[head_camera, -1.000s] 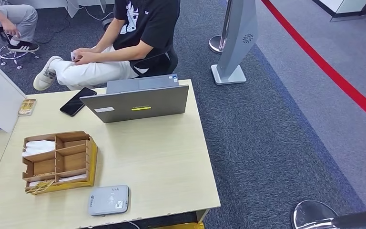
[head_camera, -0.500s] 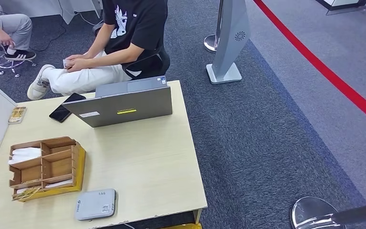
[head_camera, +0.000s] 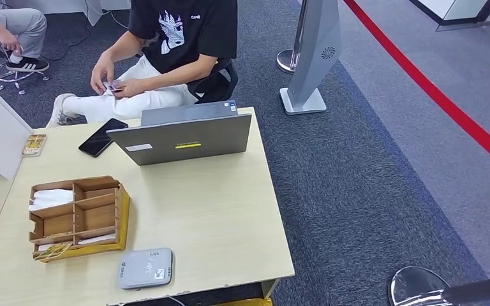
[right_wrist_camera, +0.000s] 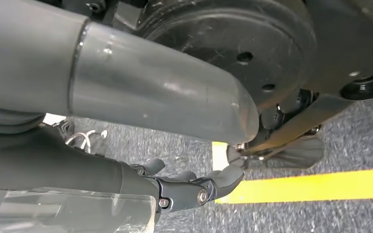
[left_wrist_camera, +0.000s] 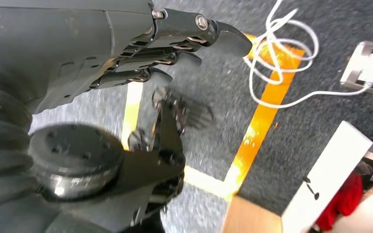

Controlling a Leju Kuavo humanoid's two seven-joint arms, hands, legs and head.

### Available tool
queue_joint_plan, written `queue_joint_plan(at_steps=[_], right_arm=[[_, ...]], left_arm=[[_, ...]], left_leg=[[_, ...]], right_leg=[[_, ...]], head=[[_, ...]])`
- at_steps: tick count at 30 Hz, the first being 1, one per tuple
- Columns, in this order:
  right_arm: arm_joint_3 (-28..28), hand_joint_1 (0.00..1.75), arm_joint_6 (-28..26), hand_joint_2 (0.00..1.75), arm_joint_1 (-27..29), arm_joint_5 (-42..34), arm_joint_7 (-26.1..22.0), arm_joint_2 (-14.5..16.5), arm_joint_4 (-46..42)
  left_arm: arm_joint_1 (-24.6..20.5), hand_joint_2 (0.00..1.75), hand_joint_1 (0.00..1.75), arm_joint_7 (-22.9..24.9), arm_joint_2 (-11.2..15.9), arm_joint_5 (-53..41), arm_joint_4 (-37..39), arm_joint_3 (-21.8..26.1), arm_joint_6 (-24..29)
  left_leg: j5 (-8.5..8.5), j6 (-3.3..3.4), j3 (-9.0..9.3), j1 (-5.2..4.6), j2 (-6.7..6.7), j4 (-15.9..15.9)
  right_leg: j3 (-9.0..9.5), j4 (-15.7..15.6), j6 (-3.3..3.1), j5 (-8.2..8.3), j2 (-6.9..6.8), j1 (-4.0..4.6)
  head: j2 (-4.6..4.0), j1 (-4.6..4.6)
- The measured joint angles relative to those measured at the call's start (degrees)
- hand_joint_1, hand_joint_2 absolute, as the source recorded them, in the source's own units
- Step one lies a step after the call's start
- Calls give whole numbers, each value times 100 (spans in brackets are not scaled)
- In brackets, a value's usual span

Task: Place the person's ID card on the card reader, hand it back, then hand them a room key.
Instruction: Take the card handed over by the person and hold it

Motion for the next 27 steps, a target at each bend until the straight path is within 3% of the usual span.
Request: queue_joint_plan(at_steps=[1, 4, 6, 9, 13, 15, 17, 19, 20, 22, 25, 27], right_arm=[[-129, 0, 52, 0, -28, 90, 7, 16, -13], [-547, 0, 197, 0, -148, 377, 16, 47, -30], [-861, 0, 298, 0, -248, 565, 20, 68, -27], [-1162, 0, 379, 0, -326, 688, 24, 92, -18], [-1199, 0, 387, 0, -331, 699, 24, 94, -15], [-1362, 0, 420, 0, -368, 718, 28, 106, -4], [-1959, 0, 502, 0, -529, 660, 18, 151, 52], [-2698, 0, 598, 0, -735, 499, -27, 210, 114], [-2991, 0, 645, 0, -818, 401, -55, 234, 128], [-3310, 0, 759, 0, -911, 261, -89, 257, 120], [-3717, 0, 1002, 0, -1023, 31, -115, 313, 33], [-3976, 0, 1191, 87, -1094, -109, -112, 364, -90]], left_arm=[[35, 0, 0, 32, -47, 76, -60, 59, -3], [115, 0, 0, 129, -183, 292, -241, 223, -22], [155, 0, 0, 201, -272, 449, -355, 329, -39], [192, 0, 0, 266, -348, 621, -451, 428, -54], [195, 0, 0, 271, -356, 640, -459, 436, -55], [218, 0, 0, 290, -379, 746, -501, 468, -55], [336, 87, 0, 256, -443, 1204, -644, 526, -41], [493, 175, 0, 123, -511, 1733, -822, 553, -19], [548, 175, 0, 42, -538, 1897, -889, 553, -15], [587, 175, 0, -59, -570, 1984, -955, 554, -50], [633, 175, 0, -195, -609, 1939, -1013, 581, -218], [648, 175, 0, -298, -642, 1871, -1039, 623, -374]], left_leg=[[0, 0, 2, -4, -1, 3], [-8, -25, 10, -14, -10, 27], [-12, -89, -1, -20, -9, 42], [-2, -169, -2, -6, -6, 31], [1, -176, 1, -3, -6, 28], [-17, -210, 1, -1, -8, 55], [-328, -294, -254, 14, -6, 700], [-371, -343, -299, 38, -1, 880], [-207, -327, -151, 35, -2, 571], [-102, -245, 17, 14, -10, 165], [-90, -99, -7, 2, -21, 130], [-53, -17, 0, 21, -18, 77]], right_leg=[[53, -93, -9, 110, 0, 0], [636, -1243, -81, 638, -14, 17], [819, -1660, -119, 741, -24, 41], [801, -1675, -148, 741, -18, 66], [801, -1675, -155, 742, -18, 69], [822, -1714, -203, 774, -25, 43], [834, -1730, -268, 798, -31, 13], [830, -1675, -263, 765, -18, 1], [827, -1639, -232, 741, -8, 5], [813, -1609, -160, 720, -2, 21], [811, -1619, -50, 723, -5, 14], [701, -1377, -5, 554, -8, 8]], head=[[0, 6], [0, 32], [0, 39], [0, 27], [0, 24], [0, 23], [0, -42], [0, -121], [-1, -137], [-1, -145], [-1, -121], [0, -85]])
